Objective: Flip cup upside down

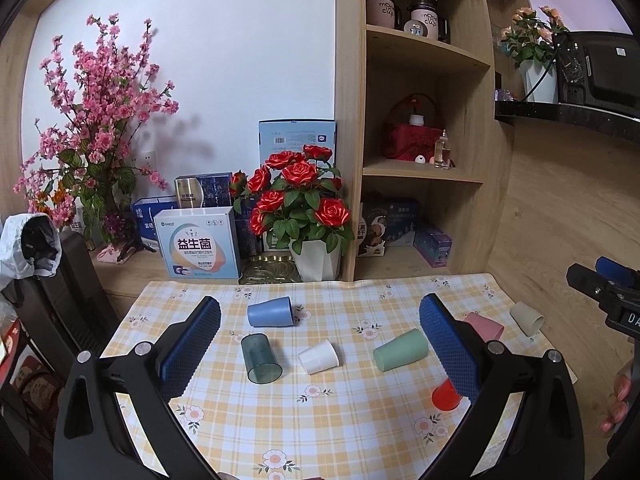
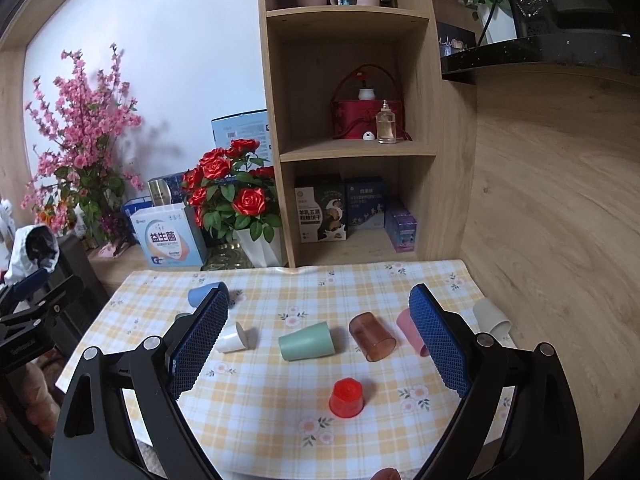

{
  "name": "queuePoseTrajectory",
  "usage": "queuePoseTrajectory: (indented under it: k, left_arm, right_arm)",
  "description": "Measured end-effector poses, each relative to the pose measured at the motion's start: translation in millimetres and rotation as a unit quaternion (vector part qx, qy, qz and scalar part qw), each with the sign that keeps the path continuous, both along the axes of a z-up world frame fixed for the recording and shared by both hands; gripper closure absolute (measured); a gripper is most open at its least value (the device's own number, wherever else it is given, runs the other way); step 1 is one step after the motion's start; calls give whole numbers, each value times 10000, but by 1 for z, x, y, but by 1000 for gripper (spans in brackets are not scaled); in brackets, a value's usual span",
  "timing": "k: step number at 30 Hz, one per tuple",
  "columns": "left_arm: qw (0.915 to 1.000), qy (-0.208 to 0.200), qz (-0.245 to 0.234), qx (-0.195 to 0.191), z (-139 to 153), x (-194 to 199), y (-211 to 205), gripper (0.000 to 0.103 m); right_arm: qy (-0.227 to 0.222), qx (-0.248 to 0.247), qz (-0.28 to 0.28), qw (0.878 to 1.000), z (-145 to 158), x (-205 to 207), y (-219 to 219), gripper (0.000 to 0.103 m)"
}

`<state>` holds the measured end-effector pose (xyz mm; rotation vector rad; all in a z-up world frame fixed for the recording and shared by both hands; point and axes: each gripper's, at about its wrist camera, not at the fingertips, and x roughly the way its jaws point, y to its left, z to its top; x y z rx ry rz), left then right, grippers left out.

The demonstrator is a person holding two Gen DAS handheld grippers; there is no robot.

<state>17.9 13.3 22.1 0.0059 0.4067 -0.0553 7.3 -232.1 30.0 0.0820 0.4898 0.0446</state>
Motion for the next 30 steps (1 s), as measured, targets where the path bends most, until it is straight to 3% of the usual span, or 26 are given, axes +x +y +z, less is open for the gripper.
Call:
queuePoseTrajectory:
  k: [30]
  left_arm:
    - [9999,102,74,69,-5,-2,1,6]
  right_arm:
    - [84,0,-67,9999,-2,2,-6,14]
